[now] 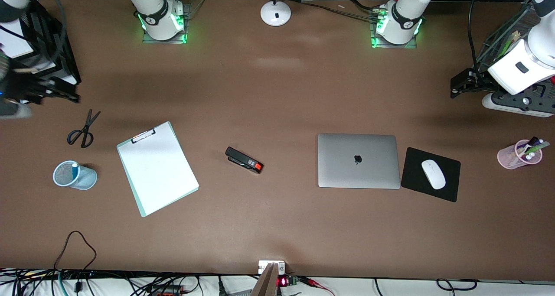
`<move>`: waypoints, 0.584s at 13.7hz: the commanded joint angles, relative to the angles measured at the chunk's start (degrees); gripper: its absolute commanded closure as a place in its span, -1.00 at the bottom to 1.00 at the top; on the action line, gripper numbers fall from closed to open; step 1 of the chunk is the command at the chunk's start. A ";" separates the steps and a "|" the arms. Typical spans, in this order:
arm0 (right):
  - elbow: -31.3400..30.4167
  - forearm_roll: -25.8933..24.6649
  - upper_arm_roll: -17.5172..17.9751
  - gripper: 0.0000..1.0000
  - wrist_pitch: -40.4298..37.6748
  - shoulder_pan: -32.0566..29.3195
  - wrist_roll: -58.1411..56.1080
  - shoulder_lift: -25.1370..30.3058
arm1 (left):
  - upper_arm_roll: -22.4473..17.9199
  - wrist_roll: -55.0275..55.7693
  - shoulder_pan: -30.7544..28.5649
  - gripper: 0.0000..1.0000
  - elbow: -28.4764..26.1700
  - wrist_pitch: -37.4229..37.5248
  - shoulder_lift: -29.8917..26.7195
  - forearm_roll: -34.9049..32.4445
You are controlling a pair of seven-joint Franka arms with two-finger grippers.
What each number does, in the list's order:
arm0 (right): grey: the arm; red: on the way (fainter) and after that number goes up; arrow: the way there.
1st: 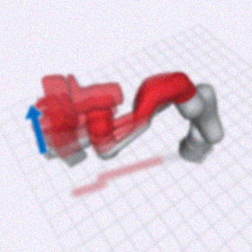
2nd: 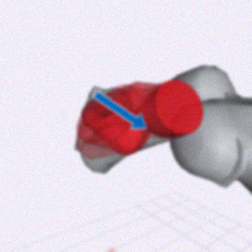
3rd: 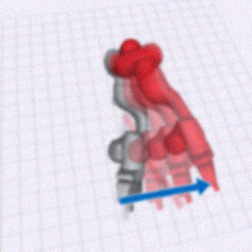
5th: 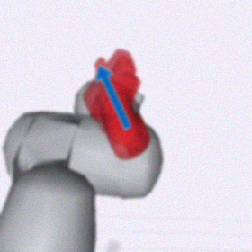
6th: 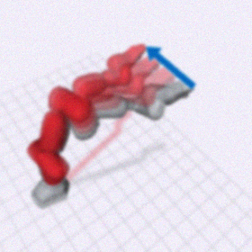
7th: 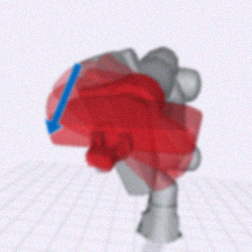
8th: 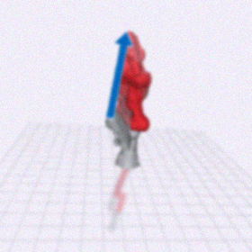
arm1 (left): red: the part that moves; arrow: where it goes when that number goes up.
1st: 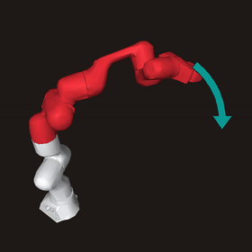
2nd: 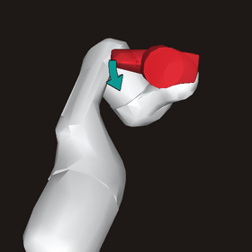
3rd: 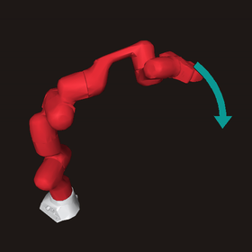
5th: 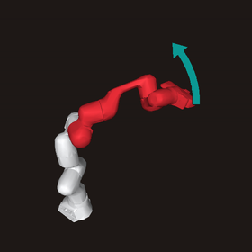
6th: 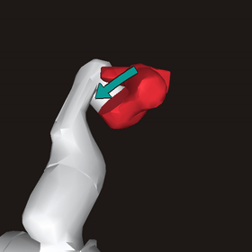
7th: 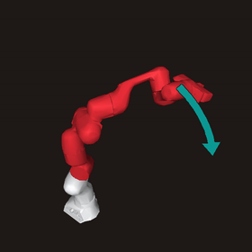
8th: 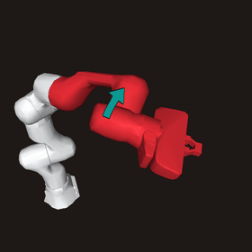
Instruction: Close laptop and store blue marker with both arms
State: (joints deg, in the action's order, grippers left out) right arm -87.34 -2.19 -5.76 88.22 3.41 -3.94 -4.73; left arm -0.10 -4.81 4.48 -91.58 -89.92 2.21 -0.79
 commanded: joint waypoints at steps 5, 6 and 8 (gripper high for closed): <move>-9.04 0.69 0.31 -1.00 5.02 -0.86 2.02 6.64 | 0.27 -0.03 -0.09 -1.00 1.76 0.89 0.95 0.18; -10.38 0.69 0.31 -1.00 5.21 -0.77 2.10 7.79 | 0.36 -0.03 0.00 -1.00 1.85 0.80 1.04 0.18; -10.13 0.69 0.31 -1.00 4.42 -0.86 2.10 8.07 | 0.36 -0.03 0.00 -1.00 2.02 0.89 0.96 0.18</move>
State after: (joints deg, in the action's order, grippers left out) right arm -94.41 -2.13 -5.77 91.64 2.67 -2.37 0.11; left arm 0.11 -4.81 4.54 -91.57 -89.93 2.23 -0.79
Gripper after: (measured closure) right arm 0.000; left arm 0.000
